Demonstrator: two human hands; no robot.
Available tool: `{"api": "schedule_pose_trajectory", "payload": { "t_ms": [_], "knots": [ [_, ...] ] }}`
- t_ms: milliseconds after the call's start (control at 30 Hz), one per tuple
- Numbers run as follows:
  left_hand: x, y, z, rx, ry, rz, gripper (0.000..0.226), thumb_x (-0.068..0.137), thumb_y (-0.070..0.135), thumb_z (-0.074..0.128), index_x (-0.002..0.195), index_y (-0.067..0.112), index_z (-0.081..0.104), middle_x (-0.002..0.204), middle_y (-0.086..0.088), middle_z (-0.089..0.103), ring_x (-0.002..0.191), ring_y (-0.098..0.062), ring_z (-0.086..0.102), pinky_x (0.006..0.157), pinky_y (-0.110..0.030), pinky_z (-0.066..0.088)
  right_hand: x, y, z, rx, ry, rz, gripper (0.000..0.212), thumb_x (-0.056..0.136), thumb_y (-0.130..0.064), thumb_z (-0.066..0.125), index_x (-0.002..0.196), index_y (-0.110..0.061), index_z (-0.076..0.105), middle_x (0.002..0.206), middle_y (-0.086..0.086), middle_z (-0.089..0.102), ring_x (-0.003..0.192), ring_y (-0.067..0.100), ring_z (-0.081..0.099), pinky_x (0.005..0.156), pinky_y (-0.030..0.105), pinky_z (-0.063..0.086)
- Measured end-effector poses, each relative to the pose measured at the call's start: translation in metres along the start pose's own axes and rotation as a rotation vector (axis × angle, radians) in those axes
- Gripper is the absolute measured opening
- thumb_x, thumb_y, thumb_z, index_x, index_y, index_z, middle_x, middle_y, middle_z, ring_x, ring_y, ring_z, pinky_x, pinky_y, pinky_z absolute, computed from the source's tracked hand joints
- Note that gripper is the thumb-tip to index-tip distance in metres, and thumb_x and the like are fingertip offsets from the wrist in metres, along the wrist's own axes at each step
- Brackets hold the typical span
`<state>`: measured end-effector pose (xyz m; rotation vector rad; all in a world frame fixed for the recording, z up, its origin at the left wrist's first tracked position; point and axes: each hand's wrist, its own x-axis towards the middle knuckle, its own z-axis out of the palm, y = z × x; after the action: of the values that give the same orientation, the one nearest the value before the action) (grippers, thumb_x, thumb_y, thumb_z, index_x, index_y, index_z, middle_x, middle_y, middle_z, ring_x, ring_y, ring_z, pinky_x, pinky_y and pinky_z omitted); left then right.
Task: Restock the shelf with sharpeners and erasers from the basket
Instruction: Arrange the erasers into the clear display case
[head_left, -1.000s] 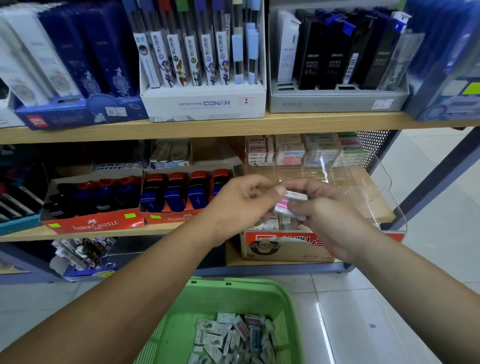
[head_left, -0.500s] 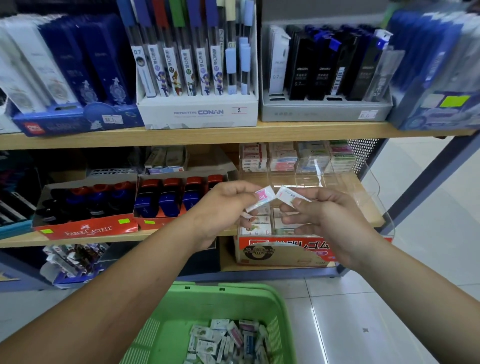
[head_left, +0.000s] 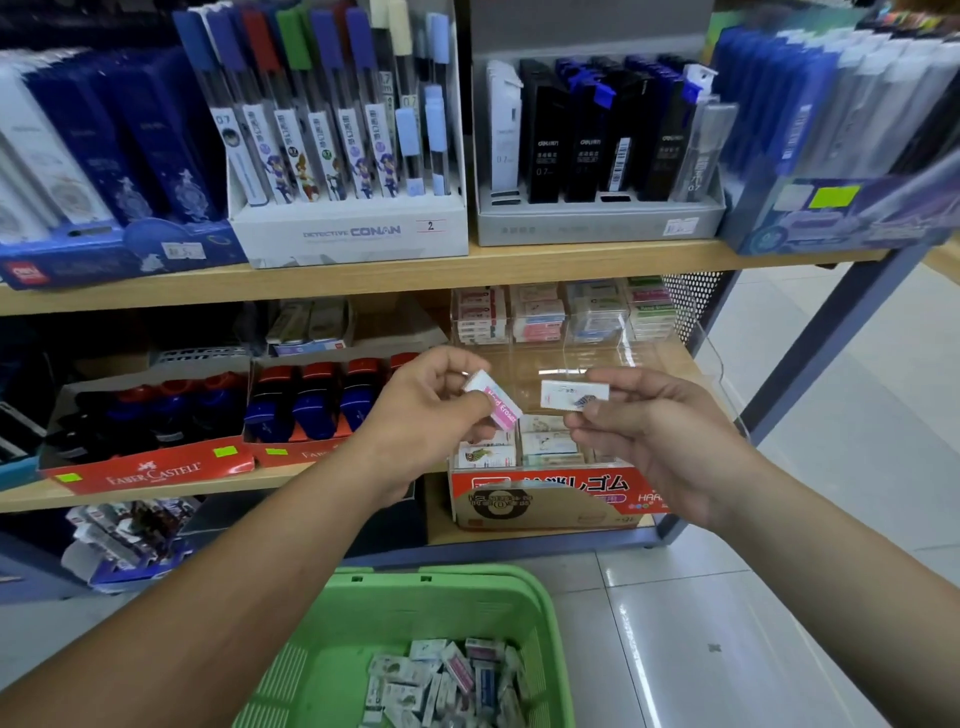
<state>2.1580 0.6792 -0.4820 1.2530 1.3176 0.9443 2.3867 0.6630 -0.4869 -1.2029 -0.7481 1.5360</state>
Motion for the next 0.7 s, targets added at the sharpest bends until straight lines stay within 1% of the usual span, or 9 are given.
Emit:
{"api": "schedule_pose_trajectory", "payload": {
  "t_ms": [100,167,233,300,433,500,567,633,700],
  "knots": [
    [-0.002,-0.001,0.000,0.072,-0.001,0.016,0.026,0.090,0.002,0.075,0.110,0.015,0.064,0.095,-0.010,0.077,0.083,-0.023,0.077,0.067,-0.034,0.064,0.004,0.002,0.001,-0.051,0.053,-0.037,0.039,0.083,0.012,0.076,0.117,-0.002,0.066,0.111,0.026,0.071,0.094,0.036,0.078,0.079,0.040,0.066],
    [-0.002,-0.001,-0.003,0.115,0.042,0.030,0.025,0.086,0.005,0.079,0.105,0.015,0.066,0.089,-0.007,0.076,0.075,-0.015,0.075,0.057,-0.024,0.056,0.007,0.003,0.005,-0.107,0.080,-0.063,0.033,0.085,0.007,0.078,0.115,-0.004,0.069,0.115,0.027,0.072,0.096,0.034,0.078,0.077,0.041,0.065],
    [0.000,-0.001,-0.009,0.122,0.110,0.032,0.024,0.084,0.008,0.083,0.101,0.015,0.068,0.088,-0.004,0.075,0.072,-0.010,0.074,0.055,-0.019,0.055,0.011,0.006,0.010,-0.209,0.106,-0.128,0.022,0.091,0.001,0.075,0.109,-0.010,0.075,0.110,0.022,0.073,0.095,0.032,0.077,0.075,0.042,0.064],
    [0.002,-0.002,-0.016,0.129,0.169,0.032,0.023,0.083,0.009,0.084,0.099,0.014,0.069,0.086,-0.002,0.075,0.070,-0.007,0.073,0.056,-0.019,0.057,0.014,0.009,0.019,-0.351,0.097,-0.206,0.020,0.094,-0.004,0.075,0.104,-0.021,0.078,0.101,0.014,0.072,0.085,0.028,0.076,0.076,0.046,0.065],
    [0.001,-0.008,-0.027,0.140,0.211,0.020,0.020,0.084,0.013,0.084,0.098,0.019,0.070,0.085,-0.001,0.076,0.074,-0.012,0.074,0.058,-0.021,0.058,0.019,0.014,0.048,-0.536,0.006,-0.319,0.029,0.084,-0.006,0.085,0.101,-0.025,0.073,0.084,0.003,0.076,0.074,0.009,0.074,0.067,0.021,0.060],
    [0.000,-0.011,-0.035,0.145,0.235,0.024,0.020,0.084,0.015,0.084,0.097,0.022,0.070,0.087,0.000,0.075,0.078,-0.013,0.074,0.064,-0.024,0.059,0.026,0.018,0.063,-0.715,-0.015,-0.364,0.025,0.084,-0.011,0.086,0.094,-0.029,0.073,0.082,-0.005,0.075,0.075,0.003,0.072,0.066,0.018,0.058],
    [-0.001,-0.012,-0.042,0.140,0.270,0.030,0.020,0.084,0.017,0.084,0.097,0.023,0.071,0.088,0.001,0.075,0.081,-0.012,0.073,0.069,-0.027,0.060,0.032,0.023,0.075,-0.939,-0.055,-0.397,0.019,0.090,-0.018,0.082,0.098,-0.033,0.075,0.092,-0.015,0.075,0.084,0.000,0.069,0.075,0.022,0.057],
    [-0.002,-0.013,-0.049,0.119,0.289,0.029,0.019,0.085,0.015,0.084,0.097,0.022,0.071,0.088,0.001,0.074,0.080,-0.013,0.072,0.070,-0.028,0.060,0.038,0.030,0.082,-1.155,-0.104,-0.408,0.020,0.095,-0.020,0.076,0.110,-0.033,0.079,0.104,-0.015,0.076,0.094,0.004,0.070,0.087,0.034,0.060],
    [-0.004,-0.014,-0.053,0.084,0.279,0.021,0.019,0.085,0.012,0.083,0.098,0.019,0.071,0.085,-0.001,0.075,0.077,-0.013,0.072,0.068,-0.027,0.060,0.045,0.037,0.083,-1.351,-0.151,-0.435,0.023,0.097,-0.017,0.072,0.111,-0.032,0.080,0.109,-0.015,0.075,0.102,0.011,0.069,0.093,0.039,0.058]
  ]
}}
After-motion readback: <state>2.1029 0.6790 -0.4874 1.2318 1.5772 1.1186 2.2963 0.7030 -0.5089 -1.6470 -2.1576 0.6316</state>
